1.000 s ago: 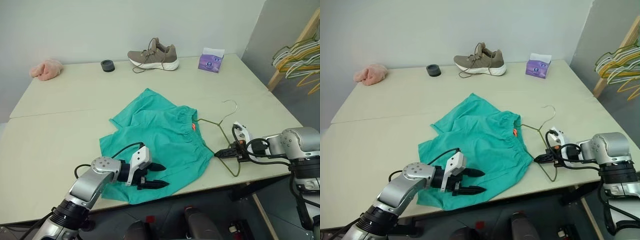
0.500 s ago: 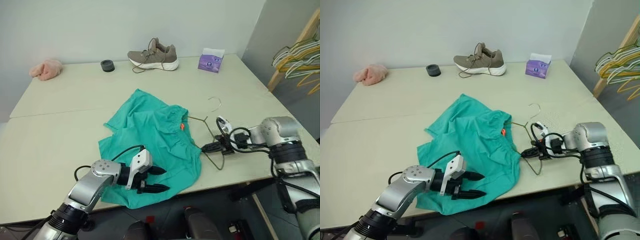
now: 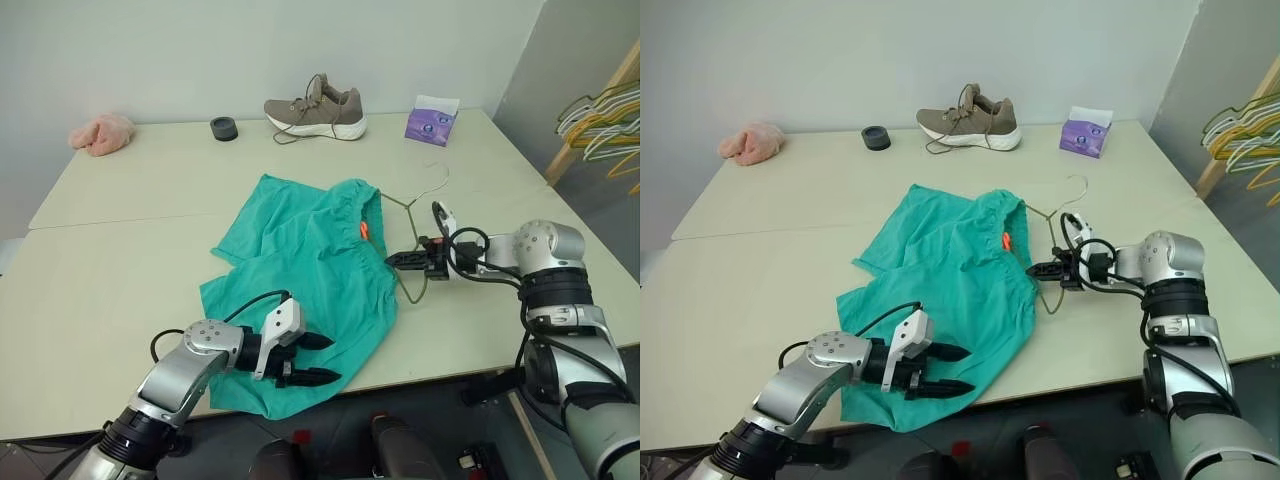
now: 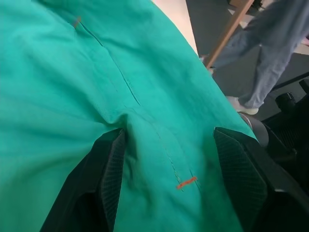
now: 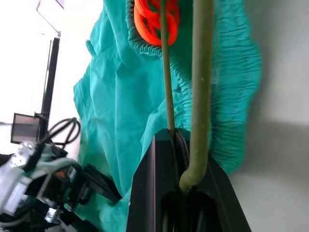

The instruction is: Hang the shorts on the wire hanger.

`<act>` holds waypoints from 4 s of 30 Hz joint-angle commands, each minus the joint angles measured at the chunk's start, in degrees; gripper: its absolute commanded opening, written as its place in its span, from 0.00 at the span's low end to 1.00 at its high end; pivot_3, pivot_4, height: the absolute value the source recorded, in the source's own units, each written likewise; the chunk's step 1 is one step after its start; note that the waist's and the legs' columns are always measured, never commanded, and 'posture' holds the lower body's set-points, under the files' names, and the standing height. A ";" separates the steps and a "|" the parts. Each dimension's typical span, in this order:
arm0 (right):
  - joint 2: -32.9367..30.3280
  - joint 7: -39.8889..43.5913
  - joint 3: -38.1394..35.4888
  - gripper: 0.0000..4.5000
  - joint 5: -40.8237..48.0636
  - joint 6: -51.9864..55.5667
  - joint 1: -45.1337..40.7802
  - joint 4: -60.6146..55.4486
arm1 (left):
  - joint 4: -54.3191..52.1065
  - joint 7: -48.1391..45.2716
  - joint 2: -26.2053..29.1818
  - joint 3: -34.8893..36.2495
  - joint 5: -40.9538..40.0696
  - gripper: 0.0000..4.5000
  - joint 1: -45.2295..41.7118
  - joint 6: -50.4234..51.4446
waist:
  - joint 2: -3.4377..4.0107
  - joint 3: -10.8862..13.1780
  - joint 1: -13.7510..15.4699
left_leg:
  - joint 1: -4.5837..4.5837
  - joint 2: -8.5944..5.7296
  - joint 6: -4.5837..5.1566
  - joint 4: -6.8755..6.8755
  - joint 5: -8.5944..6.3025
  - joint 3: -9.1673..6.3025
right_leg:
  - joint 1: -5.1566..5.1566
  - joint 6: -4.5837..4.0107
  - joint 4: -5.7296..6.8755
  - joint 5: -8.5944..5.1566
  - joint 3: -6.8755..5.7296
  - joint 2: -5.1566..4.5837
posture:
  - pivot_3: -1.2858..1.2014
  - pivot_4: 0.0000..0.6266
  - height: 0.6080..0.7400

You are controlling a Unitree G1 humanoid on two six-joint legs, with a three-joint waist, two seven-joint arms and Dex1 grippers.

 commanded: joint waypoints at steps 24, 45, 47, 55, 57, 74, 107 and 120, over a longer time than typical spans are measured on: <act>-4.28 7.48 18.96 0.00 -19.00 -42.12 7.21 -23.71 | 18.93 0.71 8.85 21.56 -6.78 1.00 -40.31 -1.10 | 0.03 -0.12 -0.56 | -0.69 -0.07 -0.05 0.13 0.03 -0.11 | -0.58 0.14 0.03 0.11 -0.10 0.00 | 0.45 0.10 1.00; -8.87 11.95 26.14 0.00 -34.35 -61.68 9.51 -28.35 | 45.33 -22.69 10.30 8.23 12.18 1.00 -49.42 -35.21 | 0.01 -0.13 -1.80 | -0.73 -0.05 -0.05 0.24 0.04 0.00 | -0.67 0.13 0.13 0.12 -0.06 -0.02 | 0.44 0.10 1.00; -8.85 12.18 25.98 0.00 -34.72 -61.92 9.52 -28.88 | 44.49 -23.64 10.27 7.84 12.65 1.00 -48.36 -35.09 | 0.01 -0.13 -1.94 | -0.73 -0.05 -0.05 0.24 0.04 0.00 | -0.67 0.13 0.12 0.12 -0.05 -0.02 | 0.44 0.10 1.00; -8.57 12.49 25.09 0.00 -35.66 -63.00 9.43 -30.88 | 42.42 -23.18 9.24 6.42 15.14 0.96 -46.20 -34.78 | 0.01 -0.13 -2.81 | -0.73 -0.05 -0.05 0.28 0.04 -0.02 | -0.65 0.12 0.17 0.12 -0.06 -0.04 | 0.43 0.12 1.00; -8.59 12.41 25.10 0.00 -35.81 -63.46 9.45 -31.31 | 41.49 -23.12 8.98 6.28 15.25 0.86 -45.64 -34.27 | 0.01 -0.13 -3.02 | -0.72 -0.06 -0.05 0.28 0.04 -0.02 | -0.65 0.12 0.17 0.12 -0.06 -0.04 | 0.43 0.12 1.00; -9.90 14.85 26.43 0.00 -38.70 -69.59 9.63 -32.45 | 36.41 -21.84 9.64 6.70 16.69 0.01 -42.87 -31.68 | 0.01 -0.13 -3.13 | -0.69 -0.06 -0.04 0.33 0.04 -0.05 | -0.65 0.12 0.32 0.12 -0.06 -0.04 | 0.44 0.13 1.00; 10.08 -14.82 15.17 1.00 -28.49 -38.91 29.38 -45.76 | 35.63 -9.40 6.94 12.59 12.17 0.00 -41.70 -23.34 | -0.04 -0.16 -3.05 | -0.51 -0.09 -0.16 0.39 0.11 -0.06 | -0.65 0.13 0.79 0.11 0.02 -0.02 | 0.44 0.14 1.00; 12.19 -16.89 11.47 0.39 -27.05 -40.03 26.94 -36.64 | 34.09 -8.87 8.09 13.74 11.61 0.00 -39.56 -22.97 | -0.08 -0.19 -3.02 | -0.53 -0.07 -0.16 0.39 0.12 -0.10 | -0.65 0.12 0.81 0.11 -0.03 -0.03 | 0.44 0.13 1.00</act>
